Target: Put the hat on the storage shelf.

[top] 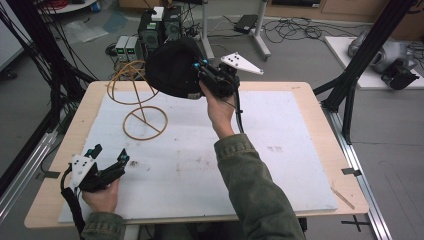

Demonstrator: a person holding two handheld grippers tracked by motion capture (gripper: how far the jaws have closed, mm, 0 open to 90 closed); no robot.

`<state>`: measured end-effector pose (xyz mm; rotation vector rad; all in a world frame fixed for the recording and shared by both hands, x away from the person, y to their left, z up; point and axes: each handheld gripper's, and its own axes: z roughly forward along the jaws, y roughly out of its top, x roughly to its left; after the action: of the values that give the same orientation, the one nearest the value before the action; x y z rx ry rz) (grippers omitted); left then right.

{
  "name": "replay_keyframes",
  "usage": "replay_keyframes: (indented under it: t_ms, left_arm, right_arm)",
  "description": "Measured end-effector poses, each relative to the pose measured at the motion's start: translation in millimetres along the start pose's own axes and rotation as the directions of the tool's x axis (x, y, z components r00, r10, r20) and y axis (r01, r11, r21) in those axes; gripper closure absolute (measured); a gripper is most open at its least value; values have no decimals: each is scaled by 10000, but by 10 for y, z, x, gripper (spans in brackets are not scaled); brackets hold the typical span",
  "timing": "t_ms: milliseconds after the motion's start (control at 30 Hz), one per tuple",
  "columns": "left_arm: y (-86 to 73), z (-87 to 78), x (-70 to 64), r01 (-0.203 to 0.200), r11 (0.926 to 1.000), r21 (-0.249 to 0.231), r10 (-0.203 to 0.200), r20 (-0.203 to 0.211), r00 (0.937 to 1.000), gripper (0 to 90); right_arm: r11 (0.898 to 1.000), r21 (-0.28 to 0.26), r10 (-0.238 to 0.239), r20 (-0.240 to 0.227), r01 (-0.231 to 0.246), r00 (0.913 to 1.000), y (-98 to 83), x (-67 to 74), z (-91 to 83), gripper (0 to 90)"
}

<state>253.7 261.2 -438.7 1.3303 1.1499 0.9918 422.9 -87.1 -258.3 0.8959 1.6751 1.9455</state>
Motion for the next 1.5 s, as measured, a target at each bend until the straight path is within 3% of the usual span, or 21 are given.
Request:
replay_keyframes:
  t_ms: [533,767,1067,1267,1500]
  left_arm:
    - [-10,-13,-4,-69,9999,73,68,78,9999,163]
    - [-9,-40,14,-41,10000,32,41,32,10000,163]
    - [-15,-79,66,123,9999,26,-122,-97,9999,163]
    - [-14,-126,80,98,10000,-5,-98,-184,9998,163]
    - [-14,-137,87,58,10000,-1,-58,-320,9995,164]
  right_arm:
    - [9994,-233,249,-480,-261,9985,111,238,440,870]
    - [9992,-133,359,-790,-371,9962,18,426,697,871]
    - [9989,-131,425,-1067,-442,9934,-10,544,894,871]
    - [9993,5,364,-1170,-366,9925,-51,607,976,871]
    - [9980,591,-143,-1175,213,9930,-174,685,1087,871]
